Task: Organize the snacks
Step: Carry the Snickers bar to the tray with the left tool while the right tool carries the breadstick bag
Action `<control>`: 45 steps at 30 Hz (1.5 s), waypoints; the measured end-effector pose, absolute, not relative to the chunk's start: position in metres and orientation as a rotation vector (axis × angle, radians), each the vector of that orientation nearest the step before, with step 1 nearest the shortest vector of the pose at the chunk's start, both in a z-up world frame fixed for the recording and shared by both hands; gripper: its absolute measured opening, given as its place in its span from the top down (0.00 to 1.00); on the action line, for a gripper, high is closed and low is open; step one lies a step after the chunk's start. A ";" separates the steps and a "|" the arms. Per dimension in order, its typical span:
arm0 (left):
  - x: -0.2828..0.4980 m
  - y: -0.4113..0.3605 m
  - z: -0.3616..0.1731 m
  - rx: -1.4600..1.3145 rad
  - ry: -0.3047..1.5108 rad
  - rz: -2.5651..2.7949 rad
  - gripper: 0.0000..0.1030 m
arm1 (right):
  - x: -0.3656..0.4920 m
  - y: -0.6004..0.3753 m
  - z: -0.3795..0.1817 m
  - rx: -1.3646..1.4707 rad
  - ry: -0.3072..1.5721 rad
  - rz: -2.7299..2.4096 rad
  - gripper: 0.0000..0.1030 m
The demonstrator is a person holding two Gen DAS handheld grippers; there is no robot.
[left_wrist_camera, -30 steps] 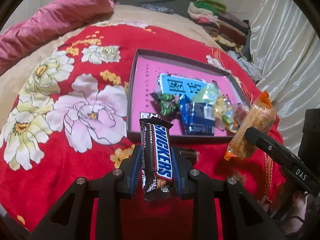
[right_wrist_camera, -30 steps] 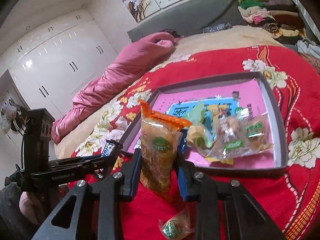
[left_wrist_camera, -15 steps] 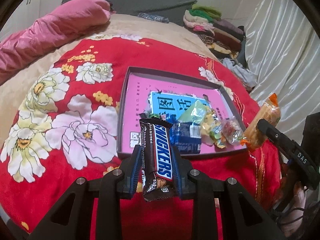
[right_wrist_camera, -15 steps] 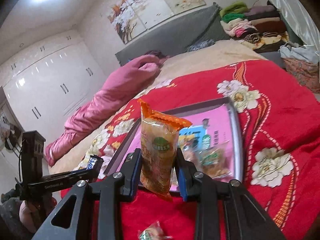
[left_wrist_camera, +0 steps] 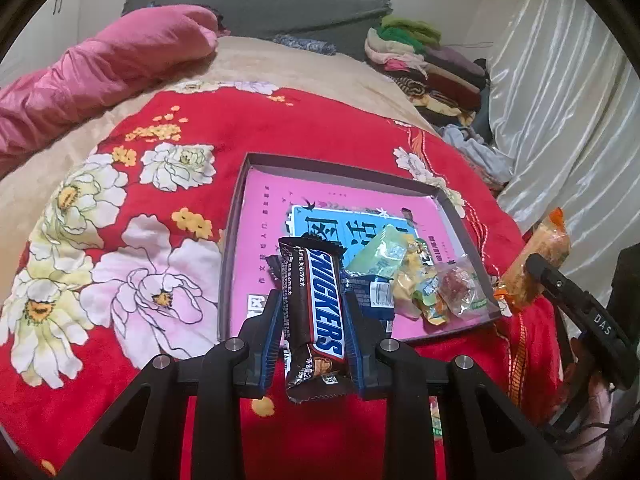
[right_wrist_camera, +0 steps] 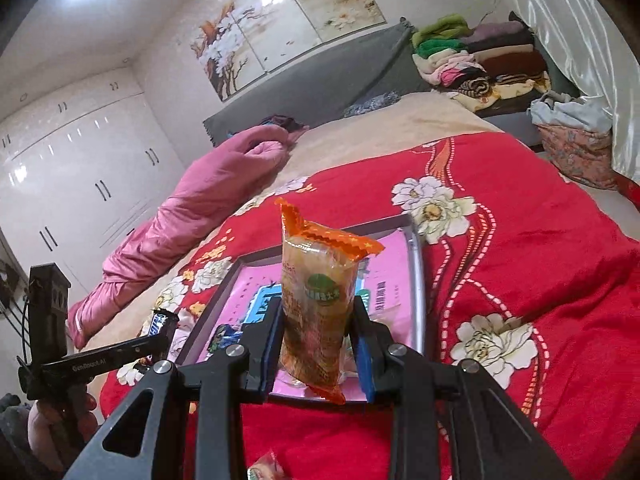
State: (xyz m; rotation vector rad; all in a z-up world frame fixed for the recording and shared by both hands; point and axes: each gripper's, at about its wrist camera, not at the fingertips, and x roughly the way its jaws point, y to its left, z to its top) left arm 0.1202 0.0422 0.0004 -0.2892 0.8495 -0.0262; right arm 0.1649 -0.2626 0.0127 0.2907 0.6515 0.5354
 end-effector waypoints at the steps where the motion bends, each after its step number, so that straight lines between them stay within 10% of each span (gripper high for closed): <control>1: 0.122 0.042 -0.001 -0.287 0.851 -0.025 0.71 | 0.166 -0.264 0.012 0.292 0.651 0.527 0.68; 45: 0.151 0.042 -0.040 -0.274 0.888 -0.015 0.71 | 0.190 -0.227 -0.028 0.169 0.810 0.508 0.69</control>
